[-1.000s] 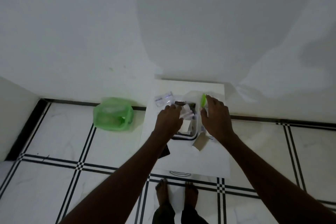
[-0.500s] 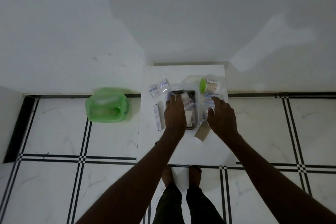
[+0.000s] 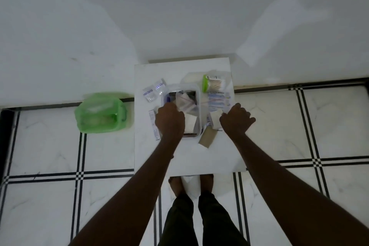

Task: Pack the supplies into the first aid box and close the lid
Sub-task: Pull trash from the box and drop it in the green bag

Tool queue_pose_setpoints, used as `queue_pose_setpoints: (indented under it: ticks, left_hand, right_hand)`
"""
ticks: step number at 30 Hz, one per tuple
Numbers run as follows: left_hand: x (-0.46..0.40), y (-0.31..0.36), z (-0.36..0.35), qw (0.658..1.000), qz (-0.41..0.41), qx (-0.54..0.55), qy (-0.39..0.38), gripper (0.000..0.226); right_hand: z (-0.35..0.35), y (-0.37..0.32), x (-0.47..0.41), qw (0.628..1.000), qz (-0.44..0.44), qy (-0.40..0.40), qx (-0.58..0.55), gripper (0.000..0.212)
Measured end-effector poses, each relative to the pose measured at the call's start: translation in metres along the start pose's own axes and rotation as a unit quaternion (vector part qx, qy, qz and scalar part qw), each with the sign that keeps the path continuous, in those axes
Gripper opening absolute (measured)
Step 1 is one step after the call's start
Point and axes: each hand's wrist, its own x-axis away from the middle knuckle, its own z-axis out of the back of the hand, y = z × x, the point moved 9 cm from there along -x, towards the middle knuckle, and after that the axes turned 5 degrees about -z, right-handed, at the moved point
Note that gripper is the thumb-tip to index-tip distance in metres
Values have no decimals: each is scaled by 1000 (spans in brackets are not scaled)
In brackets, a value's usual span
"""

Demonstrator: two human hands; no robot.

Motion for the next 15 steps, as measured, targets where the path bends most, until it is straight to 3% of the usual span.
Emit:
queue_pose_setpoints:
  ticks: [4,11,15]
  left_hand:
    - [-3,-8,7,1000,6,-12,20,15]
    - [-1,-8,25,998,-23,-18,49,17]
    - [1,-13,36,998,-9,31,54,15]
  right_hand:
    - [-6,3,-7,999,-21,-20,-20,27]
    - [-7,-5,-17,1000,1,-15,-22,27]
    - [13,-4,-14,998,0,-18,-60,24]
